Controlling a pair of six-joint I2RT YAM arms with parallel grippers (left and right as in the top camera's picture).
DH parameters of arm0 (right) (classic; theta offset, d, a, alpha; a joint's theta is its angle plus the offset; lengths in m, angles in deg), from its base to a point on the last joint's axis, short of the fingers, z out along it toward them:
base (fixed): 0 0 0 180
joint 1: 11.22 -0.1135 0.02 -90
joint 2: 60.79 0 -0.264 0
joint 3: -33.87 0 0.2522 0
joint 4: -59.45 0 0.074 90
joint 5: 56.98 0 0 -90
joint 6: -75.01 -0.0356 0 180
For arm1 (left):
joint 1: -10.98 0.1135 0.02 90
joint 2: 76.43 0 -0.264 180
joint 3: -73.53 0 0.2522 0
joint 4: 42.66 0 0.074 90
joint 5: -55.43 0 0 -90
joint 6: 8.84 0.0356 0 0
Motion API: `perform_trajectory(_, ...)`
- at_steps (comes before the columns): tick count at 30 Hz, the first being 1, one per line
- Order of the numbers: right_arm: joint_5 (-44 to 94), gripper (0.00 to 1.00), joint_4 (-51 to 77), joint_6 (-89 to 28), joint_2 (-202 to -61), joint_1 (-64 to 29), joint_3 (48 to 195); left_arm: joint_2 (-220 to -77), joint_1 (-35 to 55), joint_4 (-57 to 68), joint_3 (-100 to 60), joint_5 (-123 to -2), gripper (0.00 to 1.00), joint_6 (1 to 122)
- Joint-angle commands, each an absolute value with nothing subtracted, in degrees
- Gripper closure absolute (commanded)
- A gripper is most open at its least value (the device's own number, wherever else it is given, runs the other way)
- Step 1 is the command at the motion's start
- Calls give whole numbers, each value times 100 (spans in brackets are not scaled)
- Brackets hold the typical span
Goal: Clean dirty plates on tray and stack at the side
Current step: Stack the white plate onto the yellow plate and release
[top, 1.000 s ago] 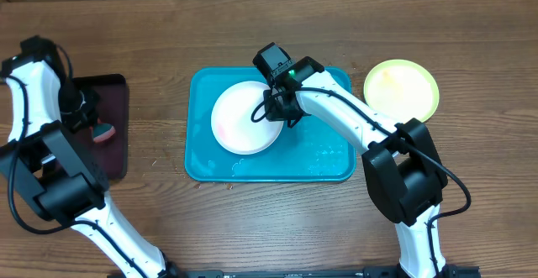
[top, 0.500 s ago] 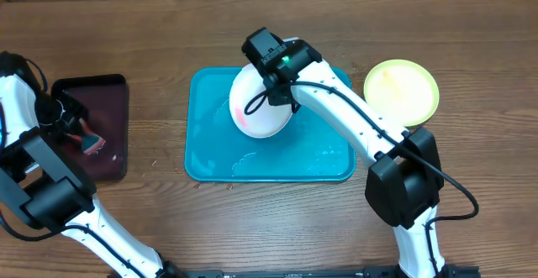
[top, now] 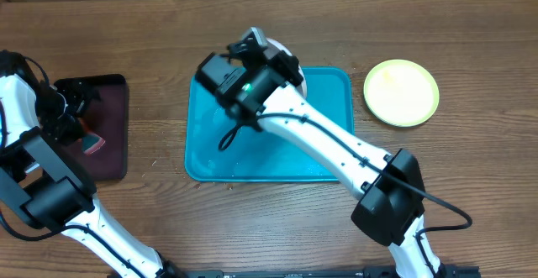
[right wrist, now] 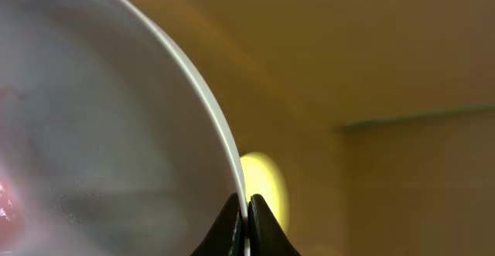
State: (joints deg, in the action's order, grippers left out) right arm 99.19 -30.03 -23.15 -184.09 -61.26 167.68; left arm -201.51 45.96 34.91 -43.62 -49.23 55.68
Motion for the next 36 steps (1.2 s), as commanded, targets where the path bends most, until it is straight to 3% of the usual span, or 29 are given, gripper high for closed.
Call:
perform_trajectory(1,12039,96,-2739,-1441,-18348,-6379,16954,-20190,4587,3487,-4345,-5266,0,5579)
perform_trajectory(6,11163,96,-2638,-1454,-18348,-6416,16954,-20190,4587,3495,-4345,-5268,0,5579)
perform_trajectory(9,8739,96,-2553,-1567,-18348,-6001,16954,-20170,4640,3616,-4393,-5548,0,5586)
perform_trajectory(12,7502,96,-2590,-2040,-18348,-5477,16954,-20068,4738,3675,-4461,-5883,0,5597)
perform_trajectory(19,4746,96,-2778,-3355,-18348,-3601,16954,-19613,4873,3672,-4614,-6488,0,5953)
perform_trajectory(25,2011,96,-3200,-3386,-18348,-1656,16951,-19565,4867,3686,-4614,-6468,0,5815)
perform_trajectory(31,1454,96,-4048,-2488,-18348,-242,16884,-19565,4865,3683,-4614,-6466,0,5780)
perform_trajectory(36,1937,96,-4291,-2619,-18348,554,16508,-19565,4865,3683,-4614,-6403,0,5785)
